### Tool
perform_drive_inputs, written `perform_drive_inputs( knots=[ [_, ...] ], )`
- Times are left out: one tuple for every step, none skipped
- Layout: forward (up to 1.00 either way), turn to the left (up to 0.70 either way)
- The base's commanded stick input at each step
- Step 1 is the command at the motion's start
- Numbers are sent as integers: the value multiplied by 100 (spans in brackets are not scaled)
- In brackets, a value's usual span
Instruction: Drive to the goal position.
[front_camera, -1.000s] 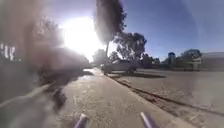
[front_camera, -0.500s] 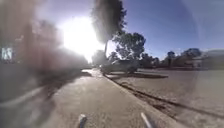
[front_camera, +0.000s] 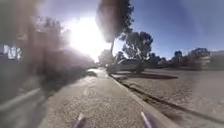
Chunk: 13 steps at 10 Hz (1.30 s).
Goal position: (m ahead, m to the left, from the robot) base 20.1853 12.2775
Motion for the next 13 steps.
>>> perform_drive_inputs(
  knots=[
    [93, 0],
    [93, 0],
    [93, 0],
    [93, 0],
    [94, 0],
    [94, 0],
    [93, 0],
    [93, 0],
    [93, 0],
    [93, 0],
    [93, 0],
    [93, 0],
    [93, 0]
  ],
)
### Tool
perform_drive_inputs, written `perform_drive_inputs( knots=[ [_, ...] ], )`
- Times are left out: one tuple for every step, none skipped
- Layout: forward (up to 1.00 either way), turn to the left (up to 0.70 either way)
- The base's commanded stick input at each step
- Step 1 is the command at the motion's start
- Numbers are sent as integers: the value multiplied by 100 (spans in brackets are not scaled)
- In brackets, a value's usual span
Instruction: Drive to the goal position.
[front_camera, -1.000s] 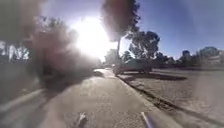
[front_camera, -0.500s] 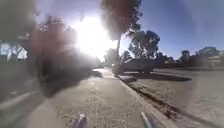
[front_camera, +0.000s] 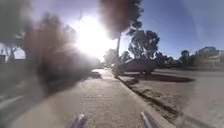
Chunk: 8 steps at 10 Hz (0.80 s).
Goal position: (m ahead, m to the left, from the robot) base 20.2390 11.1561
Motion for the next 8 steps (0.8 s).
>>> perform_drive_inputs(
  knots=[
    [93, 0],
    [93, 14],
    [93, 29],
    [93, 37],
    [93, 37],
    [93, 37],
    [93, 37],
    [93, 37]
  ],
)
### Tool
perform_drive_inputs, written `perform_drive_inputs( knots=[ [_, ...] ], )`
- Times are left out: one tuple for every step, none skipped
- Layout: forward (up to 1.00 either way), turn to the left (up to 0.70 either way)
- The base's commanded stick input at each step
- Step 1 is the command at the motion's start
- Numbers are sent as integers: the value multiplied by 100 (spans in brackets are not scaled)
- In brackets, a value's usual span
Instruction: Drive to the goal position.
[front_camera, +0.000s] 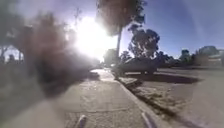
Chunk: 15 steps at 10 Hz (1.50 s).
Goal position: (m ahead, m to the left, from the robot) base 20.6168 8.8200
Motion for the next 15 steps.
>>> perform_drive_inputs(
  knots=[
    [93, 37],
    [93, 37],
    [93, 37],
    [93, 37],
    [93, 37],
    [93, 26],
    [93, 0],
    [93, 0],
    [93, 0],
    [93, 0],
    [93, 0],
    [93, -14],
    [93, -27],
    [93, -37],
    [93, -37]
  ],
)
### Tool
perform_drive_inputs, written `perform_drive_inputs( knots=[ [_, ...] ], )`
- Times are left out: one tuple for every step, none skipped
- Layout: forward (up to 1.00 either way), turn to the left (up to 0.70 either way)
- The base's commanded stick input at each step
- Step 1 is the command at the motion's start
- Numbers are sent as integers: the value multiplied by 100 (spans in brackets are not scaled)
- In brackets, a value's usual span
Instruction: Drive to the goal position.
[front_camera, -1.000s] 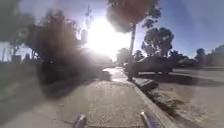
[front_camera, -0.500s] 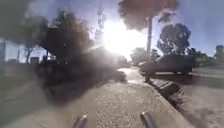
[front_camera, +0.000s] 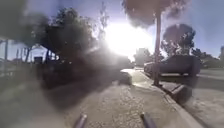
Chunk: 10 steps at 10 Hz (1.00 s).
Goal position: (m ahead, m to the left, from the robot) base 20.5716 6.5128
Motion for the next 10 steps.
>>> perform_drive_inputs(
  knots=[
    [93, -37],
    [94, -37],
    [93, -37],
    [93, -32],
    [93, -21],
    [93, -11],
    [93, 0],
    [93, 0],
    [93, 0],
    [93, 0]
  ],
)
